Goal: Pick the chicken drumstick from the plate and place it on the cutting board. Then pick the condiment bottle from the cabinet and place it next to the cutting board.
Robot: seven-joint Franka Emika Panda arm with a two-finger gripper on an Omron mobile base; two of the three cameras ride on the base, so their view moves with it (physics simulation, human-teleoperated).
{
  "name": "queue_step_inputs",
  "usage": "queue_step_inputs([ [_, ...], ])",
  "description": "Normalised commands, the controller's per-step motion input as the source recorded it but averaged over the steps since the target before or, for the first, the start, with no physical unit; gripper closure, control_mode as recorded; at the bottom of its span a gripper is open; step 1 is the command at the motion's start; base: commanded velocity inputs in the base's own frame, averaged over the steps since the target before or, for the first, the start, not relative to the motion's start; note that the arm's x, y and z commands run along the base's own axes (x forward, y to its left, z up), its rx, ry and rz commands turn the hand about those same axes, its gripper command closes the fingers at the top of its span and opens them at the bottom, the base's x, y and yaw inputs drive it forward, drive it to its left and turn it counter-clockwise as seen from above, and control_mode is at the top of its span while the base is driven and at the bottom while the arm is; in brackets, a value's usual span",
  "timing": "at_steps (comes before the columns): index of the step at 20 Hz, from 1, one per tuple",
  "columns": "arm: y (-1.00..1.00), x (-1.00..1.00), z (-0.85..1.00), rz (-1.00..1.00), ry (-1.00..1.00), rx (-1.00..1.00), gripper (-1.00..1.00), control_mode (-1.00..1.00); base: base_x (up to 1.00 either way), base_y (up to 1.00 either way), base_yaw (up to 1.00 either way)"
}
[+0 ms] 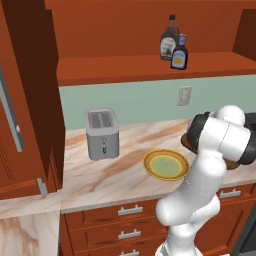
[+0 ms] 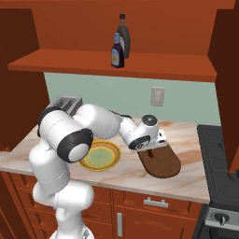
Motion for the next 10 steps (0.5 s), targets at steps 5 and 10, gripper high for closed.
queue_step_inputs([
  [5,-0.15,0.14,-0.45,0.0,0.0,0.0,1.0,-1.0,0.0,0.0,0.0],
  [10,-0.21,0.27,-0.36,0.0,0.0,0.0,1.0,-1.0,0.0,0.0,0.0],
])
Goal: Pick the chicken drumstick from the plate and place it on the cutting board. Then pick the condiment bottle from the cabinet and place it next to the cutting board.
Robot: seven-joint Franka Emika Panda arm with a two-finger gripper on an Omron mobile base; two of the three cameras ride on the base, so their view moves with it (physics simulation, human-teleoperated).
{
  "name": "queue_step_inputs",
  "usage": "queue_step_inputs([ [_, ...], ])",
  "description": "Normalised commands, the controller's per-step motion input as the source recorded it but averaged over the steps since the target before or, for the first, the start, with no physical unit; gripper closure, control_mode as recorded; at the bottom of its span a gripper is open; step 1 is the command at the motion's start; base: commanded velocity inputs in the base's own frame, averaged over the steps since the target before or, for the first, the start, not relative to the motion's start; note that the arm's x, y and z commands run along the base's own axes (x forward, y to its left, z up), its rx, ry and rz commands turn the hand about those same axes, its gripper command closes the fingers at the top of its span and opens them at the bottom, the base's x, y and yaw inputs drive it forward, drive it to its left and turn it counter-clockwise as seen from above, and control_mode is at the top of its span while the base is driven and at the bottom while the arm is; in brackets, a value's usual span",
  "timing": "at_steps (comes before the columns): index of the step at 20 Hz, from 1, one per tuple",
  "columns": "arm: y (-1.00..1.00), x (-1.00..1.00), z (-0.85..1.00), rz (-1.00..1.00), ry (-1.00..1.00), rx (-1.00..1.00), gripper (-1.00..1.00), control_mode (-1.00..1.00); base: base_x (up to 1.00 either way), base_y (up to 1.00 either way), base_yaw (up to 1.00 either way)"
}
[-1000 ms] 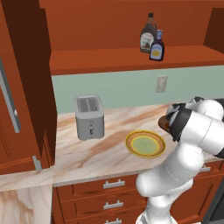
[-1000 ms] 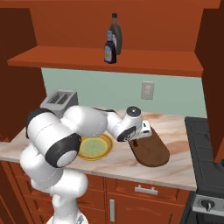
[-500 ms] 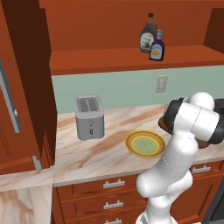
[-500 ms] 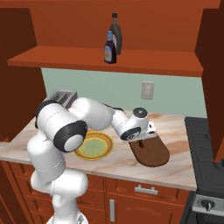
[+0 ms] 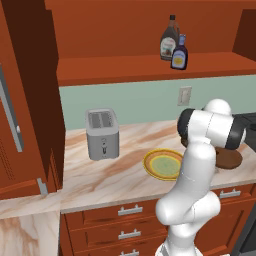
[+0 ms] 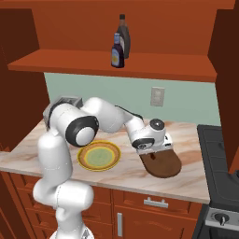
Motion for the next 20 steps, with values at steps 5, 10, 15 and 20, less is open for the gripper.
queue_step_inputs([
  [5,-0.34,0.39,-0.4,0.0,0.0,0.0,1.0,-1.0,0.0,0.0,0.0],
  [10,-0.06,0.09,-0.21,0.0,0.0,0.0,-1.0,-1.0,0.0,0.0,0.0],
  [15,0.0,-0.01,-0.01,0.0,0.0,0.0,-1.0,-1.0,0.0,0.0,0.0],
  [20,0.0,-0.14,0.03,0.0,0.0,0.0,-1.0,-1.0,0.0,0.0,0.0],
])
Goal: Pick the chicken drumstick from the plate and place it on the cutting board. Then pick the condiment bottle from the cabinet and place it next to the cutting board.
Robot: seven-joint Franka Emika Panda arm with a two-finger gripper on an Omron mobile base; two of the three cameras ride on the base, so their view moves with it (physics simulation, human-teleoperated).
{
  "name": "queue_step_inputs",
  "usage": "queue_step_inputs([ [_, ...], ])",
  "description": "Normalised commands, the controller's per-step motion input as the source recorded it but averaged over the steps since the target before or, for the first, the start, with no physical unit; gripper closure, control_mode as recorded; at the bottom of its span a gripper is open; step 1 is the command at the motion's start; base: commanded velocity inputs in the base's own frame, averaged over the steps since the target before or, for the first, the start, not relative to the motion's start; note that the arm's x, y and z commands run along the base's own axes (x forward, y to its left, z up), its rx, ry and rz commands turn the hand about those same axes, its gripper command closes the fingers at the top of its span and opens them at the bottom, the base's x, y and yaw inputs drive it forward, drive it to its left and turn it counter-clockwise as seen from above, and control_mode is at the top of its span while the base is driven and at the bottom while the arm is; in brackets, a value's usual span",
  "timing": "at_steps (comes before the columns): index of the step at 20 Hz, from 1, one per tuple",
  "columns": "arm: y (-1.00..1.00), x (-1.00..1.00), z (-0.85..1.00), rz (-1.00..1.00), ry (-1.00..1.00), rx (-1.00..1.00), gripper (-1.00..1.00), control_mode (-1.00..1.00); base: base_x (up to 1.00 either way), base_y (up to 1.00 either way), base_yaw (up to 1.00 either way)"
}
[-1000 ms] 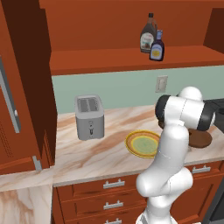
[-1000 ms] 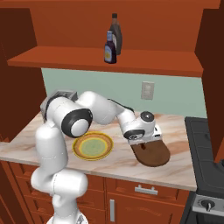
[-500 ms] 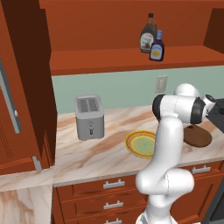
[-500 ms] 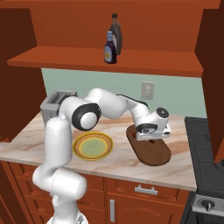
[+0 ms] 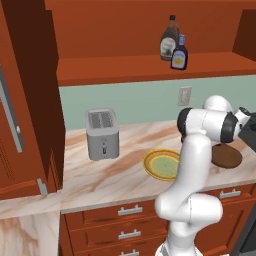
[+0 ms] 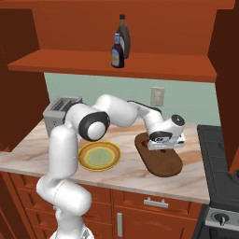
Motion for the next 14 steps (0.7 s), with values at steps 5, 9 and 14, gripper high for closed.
queue_step_inputs([
  [5,0.01,-0.28,0.28,0.0,0.0,0.0,-1.0,-1.0,0.0,0.0,0.0],
  [9,0.02,-0.31,0.45,0.0,-0.01,0.0,-1.0,-1.0,0.0,0.0,0.0],
  [14,0.09,-0.34,0.41,0.0,-0.05,0.0,-1.0,-1.0,0.0,0.0,0.0],
])
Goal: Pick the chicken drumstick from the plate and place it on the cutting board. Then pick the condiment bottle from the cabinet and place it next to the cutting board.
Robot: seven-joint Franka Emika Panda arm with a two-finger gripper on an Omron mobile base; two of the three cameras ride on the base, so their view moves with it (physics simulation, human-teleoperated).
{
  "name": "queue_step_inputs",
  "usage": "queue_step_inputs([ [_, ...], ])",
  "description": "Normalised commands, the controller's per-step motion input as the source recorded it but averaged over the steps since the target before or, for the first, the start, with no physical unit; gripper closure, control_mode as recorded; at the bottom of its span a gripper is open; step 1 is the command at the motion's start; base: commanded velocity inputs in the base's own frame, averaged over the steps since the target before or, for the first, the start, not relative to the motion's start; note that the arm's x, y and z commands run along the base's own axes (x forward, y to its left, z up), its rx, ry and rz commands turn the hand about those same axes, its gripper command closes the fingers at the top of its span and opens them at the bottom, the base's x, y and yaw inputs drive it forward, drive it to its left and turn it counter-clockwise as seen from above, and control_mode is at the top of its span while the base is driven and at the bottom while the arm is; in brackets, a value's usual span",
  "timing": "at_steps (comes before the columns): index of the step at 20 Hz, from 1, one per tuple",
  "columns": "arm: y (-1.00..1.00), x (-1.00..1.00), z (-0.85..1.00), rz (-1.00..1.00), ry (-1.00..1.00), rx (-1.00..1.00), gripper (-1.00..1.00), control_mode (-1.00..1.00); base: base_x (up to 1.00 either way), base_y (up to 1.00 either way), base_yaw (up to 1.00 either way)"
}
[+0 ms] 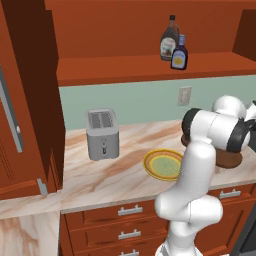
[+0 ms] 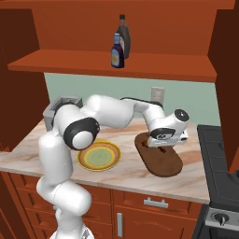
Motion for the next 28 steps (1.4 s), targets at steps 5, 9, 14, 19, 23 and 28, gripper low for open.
queue_step_inputs([
  [5,0.23,-0.47,0.09,0.0,-0.1,0.0,-1.0,-1.0,0.0,0.0,0.0],
  [9,0.32,-0.49,0.14,0.0,-0.11,0.0,-1.0,-1.0,0.0,0.0,0.0],
  [14,0.36,-0.39,0.36,0.0,-0.09,0.0,-1.0,-1.0,0.0,0.0,0.0],
  [19,0.44,-0.32,0.46,0.0,-0.11,0.0,-1.0,-1.0,0.0,0.0,0.0],
  [23,0.48,-0.39,0.33,0.0,-0.13,0.0,-1.0,-1.0,0.0,0.0,0.0],
  [28,0.49,-0.5,0.18,0.0,-0.15,0.0,-1.0,-1.0,0.0,0.0,0.0],
])
